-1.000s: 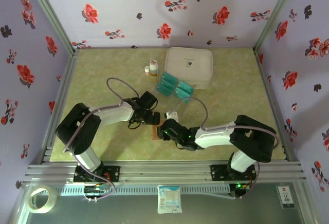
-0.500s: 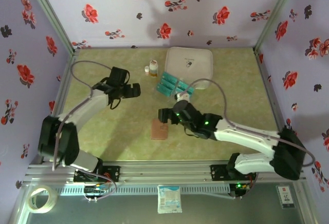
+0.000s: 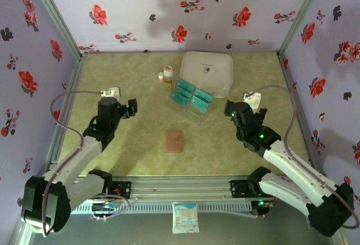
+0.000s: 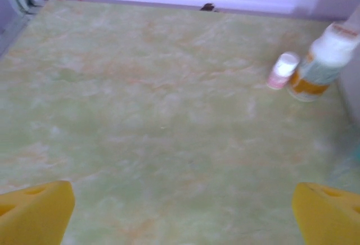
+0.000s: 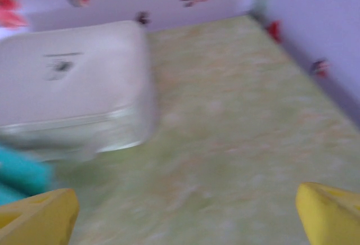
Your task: Put the credit cards into the card holder
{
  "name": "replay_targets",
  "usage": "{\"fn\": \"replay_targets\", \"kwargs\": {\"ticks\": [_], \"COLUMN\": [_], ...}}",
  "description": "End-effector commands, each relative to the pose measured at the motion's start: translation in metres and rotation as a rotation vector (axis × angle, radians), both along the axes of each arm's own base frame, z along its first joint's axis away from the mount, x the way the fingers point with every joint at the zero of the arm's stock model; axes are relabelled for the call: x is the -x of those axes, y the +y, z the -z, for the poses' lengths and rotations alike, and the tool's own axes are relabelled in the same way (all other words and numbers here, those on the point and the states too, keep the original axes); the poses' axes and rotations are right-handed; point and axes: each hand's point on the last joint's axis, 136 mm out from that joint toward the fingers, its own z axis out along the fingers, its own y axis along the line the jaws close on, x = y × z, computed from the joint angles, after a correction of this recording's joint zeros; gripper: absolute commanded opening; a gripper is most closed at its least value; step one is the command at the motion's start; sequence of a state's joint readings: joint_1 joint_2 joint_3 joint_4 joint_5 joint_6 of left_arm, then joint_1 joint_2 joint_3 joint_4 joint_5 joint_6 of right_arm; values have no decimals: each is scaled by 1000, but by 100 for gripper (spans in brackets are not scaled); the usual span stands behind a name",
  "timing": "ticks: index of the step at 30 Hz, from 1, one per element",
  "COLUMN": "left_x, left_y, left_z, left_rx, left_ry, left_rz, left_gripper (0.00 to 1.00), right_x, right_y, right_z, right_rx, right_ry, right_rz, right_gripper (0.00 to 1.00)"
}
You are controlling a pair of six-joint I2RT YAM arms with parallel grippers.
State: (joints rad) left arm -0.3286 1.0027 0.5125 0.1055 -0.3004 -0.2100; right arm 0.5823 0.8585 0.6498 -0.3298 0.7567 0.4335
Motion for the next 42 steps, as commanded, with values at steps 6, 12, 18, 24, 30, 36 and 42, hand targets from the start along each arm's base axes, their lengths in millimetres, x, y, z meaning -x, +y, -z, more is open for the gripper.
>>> {"fn": "replay_targets", "kwargs": {"ticks": [6,12,18,24,30,36,42], "left_x": [-8,-18,-50,-64,-66,-65,-64], "left_y": [74,79,77,79,80,75,75], "left_z": [13,39,46,70,72,71,72], "left_rx": [-189,-202,-162,-114,-84,-103,-103], "left_ry": [-122,-131,-154,-101,-85,-94,-92], "left_rz": [-216,-201,-145,-105,-85,-66,-65], "left_gripper": [100,100,100,100,100,100,100], "right_x": [-17,-43,-87,-106,-106,-105,-106], "right_y": [-96,-107,-89,-87,-85,-84,-83], "right_z": [55,89,86,113,118,115,117], "right_rx": [137,80,57,1,-6,12,11], "right_ry": [23,-10,-116,-135,-79,-93,-91], "right_rz": [290,272,112,36,25,28,25], "right_gripper": [99,99,99,99,99,99,99]}}
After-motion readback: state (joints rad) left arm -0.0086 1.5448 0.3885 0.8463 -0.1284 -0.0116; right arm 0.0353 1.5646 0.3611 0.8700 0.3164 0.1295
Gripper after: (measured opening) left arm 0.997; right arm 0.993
